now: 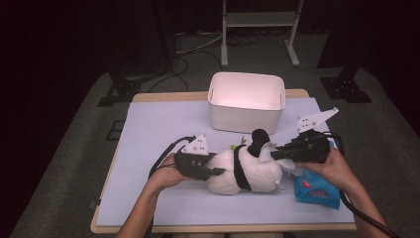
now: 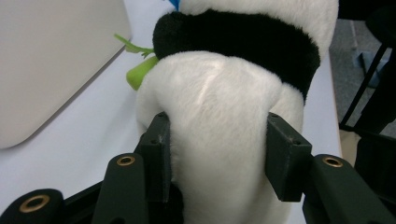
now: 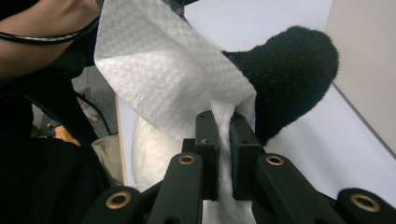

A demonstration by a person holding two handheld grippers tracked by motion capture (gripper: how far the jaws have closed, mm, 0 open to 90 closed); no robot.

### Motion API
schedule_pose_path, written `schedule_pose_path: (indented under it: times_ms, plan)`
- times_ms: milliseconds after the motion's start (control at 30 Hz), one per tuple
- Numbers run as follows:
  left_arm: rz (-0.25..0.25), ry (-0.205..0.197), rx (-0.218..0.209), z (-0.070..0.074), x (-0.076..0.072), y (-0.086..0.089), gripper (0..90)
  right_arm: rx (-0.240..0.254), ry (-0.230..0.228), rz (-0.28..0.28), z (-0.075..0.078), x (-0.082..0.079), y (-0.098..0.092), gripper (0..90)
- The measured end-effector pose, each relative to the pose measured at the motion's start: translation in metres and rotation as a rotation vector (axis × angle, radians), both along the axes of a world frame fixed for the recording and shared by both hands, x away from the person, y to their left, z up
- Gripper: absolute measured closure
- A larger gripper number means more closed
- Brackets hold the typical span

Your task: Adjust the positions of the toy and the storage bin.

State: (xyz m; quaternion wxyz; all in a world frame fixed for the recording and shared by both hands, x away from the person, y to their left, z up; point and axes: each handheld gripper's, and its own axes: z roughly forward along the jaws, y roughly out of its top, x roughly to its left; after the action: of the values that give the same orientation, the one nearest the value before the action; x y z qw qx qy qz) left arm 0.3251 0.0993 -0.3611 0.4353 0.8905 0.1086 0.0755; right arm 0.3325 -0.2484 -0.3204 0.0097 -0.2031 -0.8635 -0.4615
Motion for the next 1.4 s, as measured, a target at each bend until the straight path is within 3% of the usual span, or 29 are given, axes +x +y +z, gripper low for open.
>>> schedule_pose_path:
  times_ms: [233,300,500,600,767,1000,1200,1333,1400]
  plan:
    - [0.009,-0.008,0.000,0.001,-0.002,0.007,49.5,0.025,-0.013,0.021,0.006,0.002,0.011,83.7]
    - [0.003,-0.008,-0.027,0.006,-0.003,0.006,49.6,0.034,-0.012,0.029,0.009,0.002,0.013,83.8]
    - [-0.015,-0.017,0.006,0.010,-0.004,0.002,50.6,-0.048,0.002,0.062,-0.002,0.005,0.035,83.8]
    - [-0.011,0.009,-0.012,0.007,-0.004,0.005,50.1,-0.042,0.011,0.067,-0.007,0.006,0.037,83.8]
    - [-0.020,0.041,-0.039,0.006,-0.003,0.008,41.3,-0.058,0.024,0.067,-0.013,0.004,0.033,84.0]
    - [-0.021,0.081,-0.039,0.006,0.000,0.014,28.0,-0.050,0.043,0.078,-0.020,0.001,0.028,84.3]
    - [-0.037,0.139,-0.020,-0.004,0.004,0.012,18.7,-0.045,0.058,0.087,-0.024,-0.001,0.024,84.5]
    - [-0.049,0.124,0.000,-0.008,0.004,0.006,17.9,-0.045,0.058,0.086,-0.024,-0.002,0.026,84.4]
    - [-0.050,0.085,0.006,-0.007,0.002,0.005,26.9,-0.044,0.053,0.087,-0.024,-0.002,0.028,84.3]
